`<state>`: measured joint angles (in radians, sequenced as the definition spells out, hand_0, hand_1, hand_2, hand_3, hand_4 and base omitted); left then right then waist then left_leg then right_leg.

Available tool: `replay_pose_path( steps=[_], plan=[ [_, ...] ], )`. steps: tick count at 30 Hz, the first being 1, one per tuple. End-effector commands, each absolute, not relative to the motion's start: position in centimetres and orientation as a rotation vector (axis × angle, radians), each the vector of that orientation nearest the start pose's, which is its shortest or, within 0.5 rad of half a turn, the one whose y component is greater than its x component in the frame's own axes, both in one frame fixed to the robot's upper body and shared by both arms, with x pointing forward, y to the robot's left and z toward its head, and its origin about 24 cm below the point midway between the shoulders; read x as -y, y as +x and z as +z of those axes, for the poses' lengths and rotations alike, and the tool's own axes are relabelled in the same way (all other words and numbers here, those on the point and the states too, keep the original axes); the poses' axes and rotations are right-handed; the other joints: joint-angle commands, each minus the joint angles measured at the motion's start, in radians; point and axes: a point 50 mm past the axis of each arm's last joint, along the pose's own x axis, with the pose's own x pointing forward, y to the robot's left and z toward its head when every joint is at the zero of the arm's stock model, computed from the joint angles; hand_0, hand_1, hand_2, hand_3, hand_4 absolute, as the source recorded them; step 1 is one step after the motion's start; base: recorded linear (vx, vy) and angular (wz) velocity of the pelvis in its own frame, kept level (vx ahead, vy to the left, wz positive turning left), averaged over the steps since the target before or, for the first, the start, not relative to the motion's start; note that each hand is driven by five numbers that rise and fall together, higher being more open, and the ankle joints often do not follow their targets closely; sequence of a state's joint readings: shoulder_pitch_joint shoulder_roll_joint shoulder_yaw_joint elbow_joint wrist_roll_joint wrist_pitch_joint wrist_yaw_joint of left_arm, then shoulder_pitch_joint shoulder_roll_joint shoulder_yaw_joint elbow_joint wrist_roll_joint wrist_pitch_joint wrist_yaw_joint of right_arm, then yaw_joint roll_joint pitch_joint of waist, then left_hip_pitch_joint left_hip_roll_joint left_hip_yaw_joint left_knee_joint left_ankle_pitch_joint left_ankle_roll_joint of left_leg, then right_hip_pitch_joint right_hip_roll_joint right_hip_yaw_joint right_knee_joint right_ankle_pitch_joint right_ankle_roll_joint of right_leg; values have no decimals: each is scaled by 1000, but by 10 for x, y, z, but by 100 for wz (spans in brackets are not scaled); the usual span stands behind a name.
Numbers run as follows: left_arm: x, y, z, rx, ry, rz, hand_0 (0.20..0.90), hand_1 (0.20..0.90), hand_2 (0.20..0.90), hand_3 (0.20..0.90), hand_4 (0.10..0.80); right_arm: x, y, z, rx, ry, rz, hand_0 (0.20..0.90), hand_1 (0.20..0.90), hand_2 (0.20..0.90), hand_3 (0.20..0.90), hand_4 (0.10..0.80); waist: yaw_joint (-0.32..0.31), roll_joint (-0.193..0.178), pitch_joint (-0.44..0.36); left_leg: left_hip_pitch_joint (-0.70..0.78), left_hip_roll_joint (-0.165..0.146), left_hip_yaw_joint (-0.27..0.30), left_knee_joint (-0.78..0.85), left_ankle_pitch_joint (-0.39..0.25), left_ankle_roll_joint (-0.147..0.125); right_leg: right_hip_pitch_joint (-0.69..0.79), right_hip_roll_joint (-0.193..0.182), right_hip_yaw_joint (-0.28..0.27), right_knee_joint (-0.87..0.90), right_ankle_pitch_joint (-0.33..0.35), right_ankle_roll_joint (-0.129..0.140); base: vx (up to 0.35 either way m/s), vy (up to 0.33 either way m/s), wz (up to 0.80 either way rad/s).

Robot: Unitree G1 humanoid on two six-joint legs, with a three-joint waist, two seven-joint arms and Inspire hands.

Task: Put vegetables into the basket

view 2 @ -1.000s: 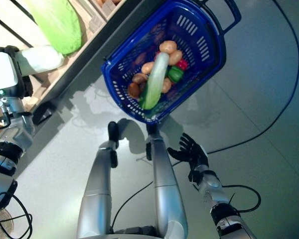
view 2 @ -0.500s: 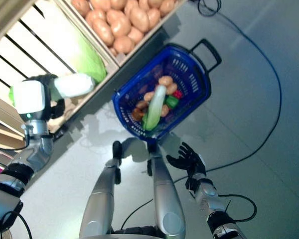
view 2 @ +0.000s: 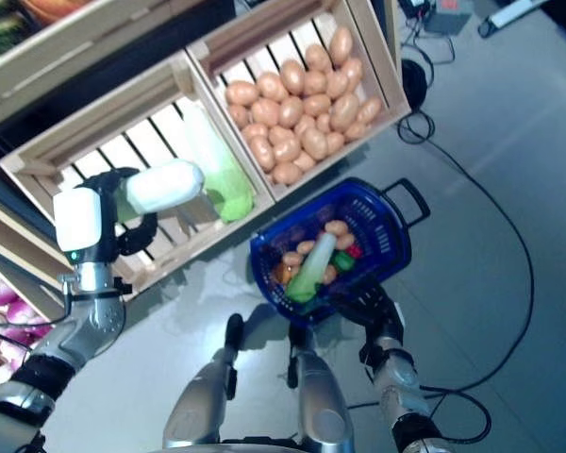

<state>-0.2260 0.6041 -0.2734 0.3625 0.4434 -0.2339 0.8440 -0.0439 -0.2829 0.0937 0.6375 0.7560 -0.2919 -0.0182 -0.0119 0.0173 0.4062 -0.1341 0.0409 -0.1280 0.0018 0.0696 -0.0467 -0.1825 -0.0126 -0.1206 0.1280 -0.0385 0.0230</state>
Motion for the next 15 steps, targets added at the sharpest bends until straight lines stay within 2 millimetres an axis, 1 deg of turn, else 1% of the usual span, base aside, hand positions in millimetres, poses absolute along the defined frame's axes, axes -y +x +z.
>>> replay_pose_path(
  steps=[1,2,3,4,6,7,8,9,11,12,14,15],
  plan=[
    [-226,280,107,614,779,358,300,300,300,300,400,236,212,-41,-142,406,-272,900,900,900,900,800,-2,-37,-181,-22,-51,52,-40,16,22,80,-28,-10,-105,61,17,75,-65,15],
    [-220,277,105,595,749,309,300,300,300,300,400,232,214,-34,-111,420,-232,900,900,900,900,800,0,-41,-196,-7,-50,52,-47,16,23,96,-29,-10,-120,68,21,58,-51,3],
    [-220,276,104,591,747,305,300,300,300,300,400,232,214,-34,-110,419,-229,900,900,900,900,800,1,-42,-198,-4,-49,52,-49,16,23,99,-28,-10,-123,69,21,76,-60,3],
    [-217,273,101,555,718,253,300,300,300,300,400,231,216,-23,-52,430,-182,900,900,900,900,800,4,-47,-218,15,-47,53,-55,13,25,117,-29,-12,-135,74,25,77,-49,3],
    [-214,270,99,510,668,189,300,300,300,300,400,227,219,-7,25,445,-126,900,900,900,900,800,6,-51,-237,30,-46,56,-56,8,28,132,-31,-12,-143,76,27,71,-48,1],
    [-214,269,99,505,664,180,300,300,300,300,400,226,220,-6,32,445,-119,900,900,900,900,800,6,-51,-239,33,-45,56,-57,8,29,134,-31,-11,-144,76,27,57,-35,-2],
    [-209,267,97,482,668,119,300,300,300,300,400,222,223,8,90,429,-57,900,900,900,900,800,7,-54,-252,46,-43,62,-59,2,31,145,-33,-11,-153,79,30,41,-21,-4],
    [-208,266,96,470,670,108,300,300,300,300,400,221,224,11,102,426,-45,900,900,900,900,800,7,-54,-254,49,-42,64,-60,2,31,147,-33,-12,-154,80,31,52,-22,-8],
    [-203,269,92,408,655,37,300,300,300,300,400,213,232,35,186,419,71,900,900,900,900,800,9,-55,-269,68,-41,64,-73,1,33,163,-34,-11,-166,82,36,32,-6,-13],
    [-202,270,92,405,653,27,300,300,300,300,400,212,233,37,197,420,84,900,900,900,900,800,9,-55,-271,71,-41,65,-73,0,34,165,-34,-11,-167,82,36,17,3,-7],
    [-190,273,93,381,636,-83,300,300,300,300,400,201,241,59,267,444,202,900,900,900,900,800,11,-57,-284,85,-41,72,-70,-11,37,174,-38,-12,-171,82,42,0,0,0],
    [-188,273,92,375,631,-105,300,300,300,300,400,198,242,61,274,444,223,900,900,900,900,800,12,-57,-286,87,-41,73,-69,-12,37,176,-39,-11,-171,82,43,0,0,0]
  ],
)
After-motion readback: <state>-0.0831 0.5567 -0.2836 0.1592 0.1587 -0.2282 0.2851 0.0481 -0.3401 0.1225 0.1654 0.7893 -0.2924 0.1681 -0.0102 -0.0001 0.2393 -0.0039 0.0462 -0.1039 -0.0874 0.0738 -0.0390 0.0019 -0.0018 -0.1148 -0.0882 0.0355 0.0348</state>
